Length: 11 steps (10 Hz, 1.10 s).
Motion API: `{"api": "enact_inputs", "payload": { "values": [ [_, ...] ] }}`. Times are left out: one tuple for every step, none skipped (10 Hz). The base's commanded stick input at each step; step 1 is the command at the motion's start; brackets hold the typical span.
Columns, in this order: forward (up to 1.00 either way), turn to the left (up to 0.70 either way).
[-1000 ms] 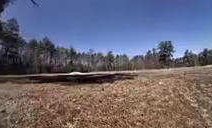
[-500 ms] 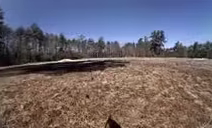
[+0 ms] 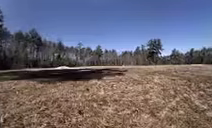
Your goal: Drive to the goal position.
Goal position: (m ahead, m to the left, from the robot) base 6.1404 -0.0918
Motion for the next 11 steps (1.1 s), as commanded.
{"api": "enact_inputs", "payload": {
  "values": [
    [0.7,0.0],
    [0.7,0.0],
    [0.7,0.0],
    [0.7,0.0],
    [0.7,0.0],
    [0.7,0.0],
    [0.7,0.0],
    [0.7,0.0],
    [0.7,0.0],
    [0.7,0.0],
    [0.7,0.0]
  ]
}}
